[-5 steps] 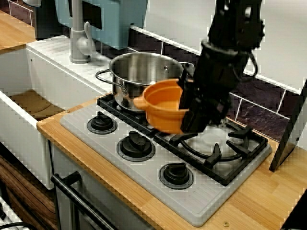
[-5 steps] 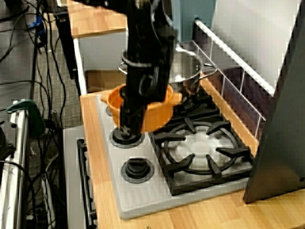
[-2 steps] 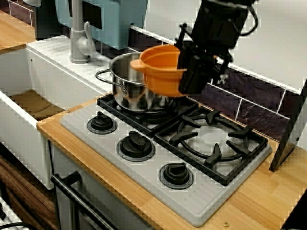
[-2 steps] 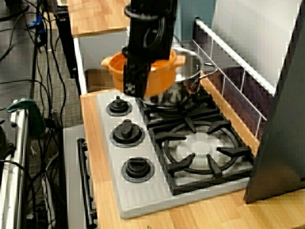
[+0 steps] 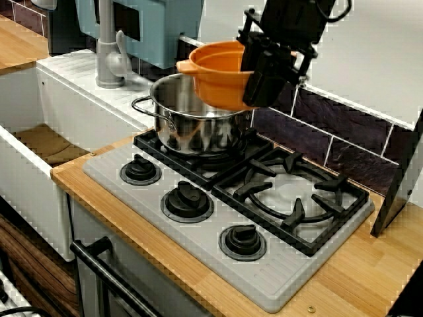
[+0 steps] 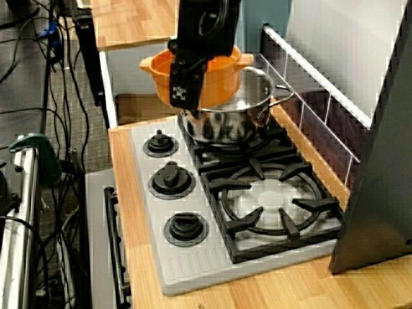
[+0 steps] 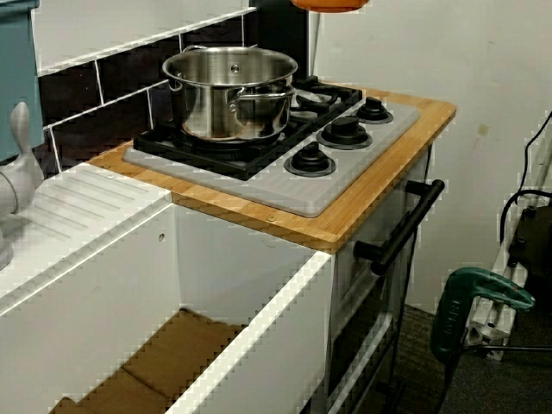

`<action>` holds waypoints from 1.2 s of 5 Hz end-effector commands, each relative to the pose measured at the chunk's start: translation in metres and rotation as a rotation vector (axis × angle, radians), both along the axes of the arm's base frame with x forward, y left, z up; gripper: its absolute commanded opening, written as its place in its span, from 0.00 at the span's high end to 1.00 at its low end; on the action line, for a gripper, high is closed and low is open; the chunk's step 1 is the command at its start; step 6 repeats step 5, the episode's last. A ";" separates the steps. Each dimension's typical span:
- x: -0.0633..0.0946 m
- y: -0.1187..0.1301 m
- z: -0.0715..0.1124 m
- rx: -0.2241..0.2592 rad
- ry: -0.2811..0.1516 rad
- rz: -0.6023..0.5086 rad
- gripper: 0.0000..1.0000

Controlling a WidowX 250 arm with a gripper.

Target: Lift pot from stove

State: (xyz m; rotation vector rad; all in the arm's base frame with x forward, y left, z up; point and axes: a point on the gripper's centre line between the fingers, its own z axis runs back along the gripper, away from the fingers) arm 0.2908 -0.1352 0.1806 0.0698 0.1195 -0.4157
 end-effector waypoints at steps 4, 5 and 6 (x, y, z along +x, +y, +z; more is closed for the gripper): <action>0.010 0.016 0.059 -0.026 -0.106 0.016 1.00; 0.014 0.018 0.061 -0.033 -0.102 0.019 1.00; 0.014 0.018 0.061 -0.033 -0.102 0.019 1.00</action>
